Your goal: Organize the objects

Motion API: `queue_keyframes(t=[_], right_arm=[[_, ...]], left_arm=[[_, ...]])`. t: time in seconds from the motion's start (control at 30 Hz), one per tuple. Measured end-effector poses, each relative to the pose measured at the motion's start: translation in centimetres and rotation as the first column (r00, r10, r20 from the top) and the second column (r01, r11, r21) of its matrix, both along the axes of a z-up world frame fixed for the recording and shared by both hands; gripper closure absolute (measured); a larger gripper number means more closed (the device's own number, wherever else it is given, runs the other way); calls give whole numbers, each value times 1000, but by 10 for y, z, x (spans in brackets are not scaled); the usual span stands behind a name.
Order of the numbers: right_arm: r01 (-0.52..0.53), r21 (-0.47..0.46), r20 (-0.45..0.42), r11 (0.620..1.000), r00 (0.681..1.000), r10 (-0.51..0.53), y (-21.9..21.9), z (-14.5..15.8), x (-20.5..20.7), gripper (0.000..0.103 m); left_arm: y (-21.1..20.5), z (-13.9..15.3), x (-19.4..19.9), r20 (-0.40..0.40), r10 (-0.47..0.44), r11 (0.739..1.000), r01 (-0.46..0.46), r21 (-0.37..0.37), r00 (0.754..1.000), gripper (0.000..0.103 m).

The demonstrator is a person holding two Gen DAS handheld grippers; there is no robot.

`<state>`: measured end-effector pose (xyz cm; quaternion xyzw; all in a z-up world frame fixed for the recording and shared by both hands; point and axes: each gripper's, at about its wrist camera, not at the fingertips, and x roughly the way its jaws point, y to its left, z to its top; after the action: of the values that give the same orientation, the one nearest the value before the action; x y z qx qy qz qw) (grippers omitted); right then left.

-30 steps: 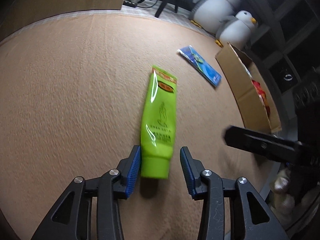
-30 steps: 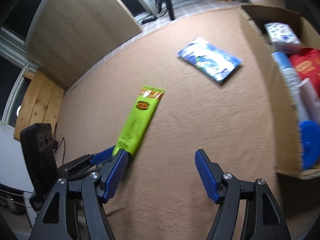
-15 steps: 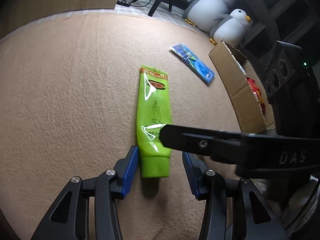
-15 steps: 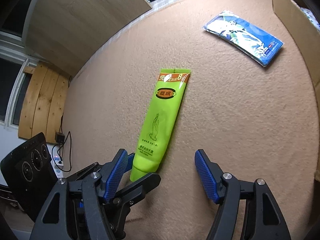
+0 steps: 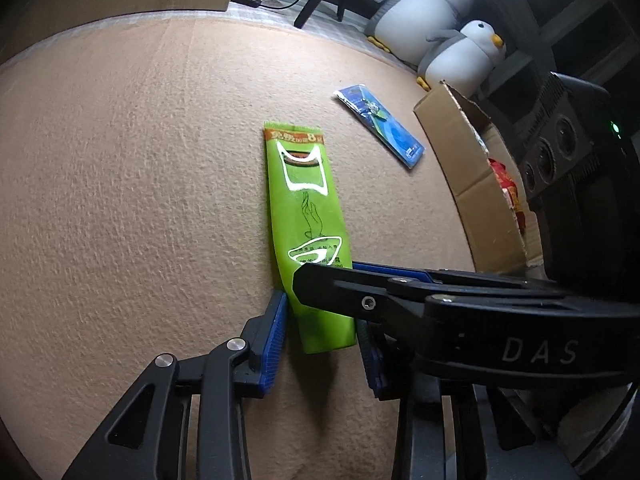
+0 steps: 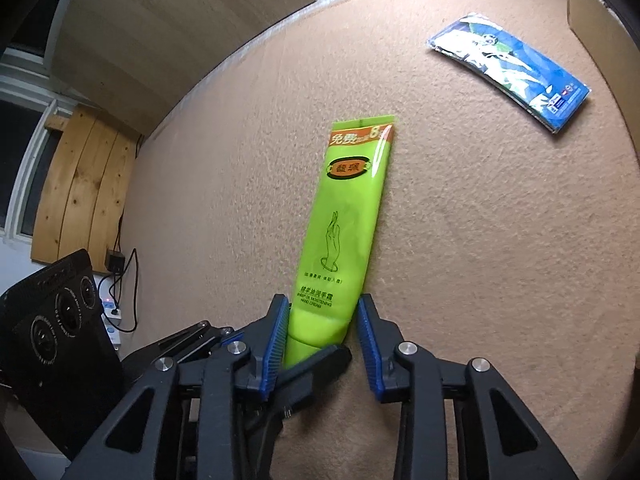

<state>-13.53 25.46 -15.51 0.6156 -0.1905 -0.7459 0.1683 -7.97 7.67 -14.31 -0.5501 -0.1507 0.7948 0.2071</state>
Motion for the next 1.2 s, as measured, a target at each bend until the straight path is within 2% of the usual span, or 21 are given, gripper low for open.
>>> queue_keyframes(t=[0.3,0.53,0.9,1.2], right_arm=[[8,-4,-38,1000,999,-8,17,15,5,74],[32,-16,-101,999,994,-34,53,46,8,74],[124,6,-191,992,974,-121,136,90,11,74],[198,24,-200,980,961,-189,207,96,19,74]], left_arm=[[19,18,3,-44,-1,1000,0,-25,999,67],[50,49,-6,-105,-26,999,24,-28,994,67],[139,87,-24,-180,-115,993,117,-1,977,67],[222,93,-36,-186,-187,981,192,11,965,66]])
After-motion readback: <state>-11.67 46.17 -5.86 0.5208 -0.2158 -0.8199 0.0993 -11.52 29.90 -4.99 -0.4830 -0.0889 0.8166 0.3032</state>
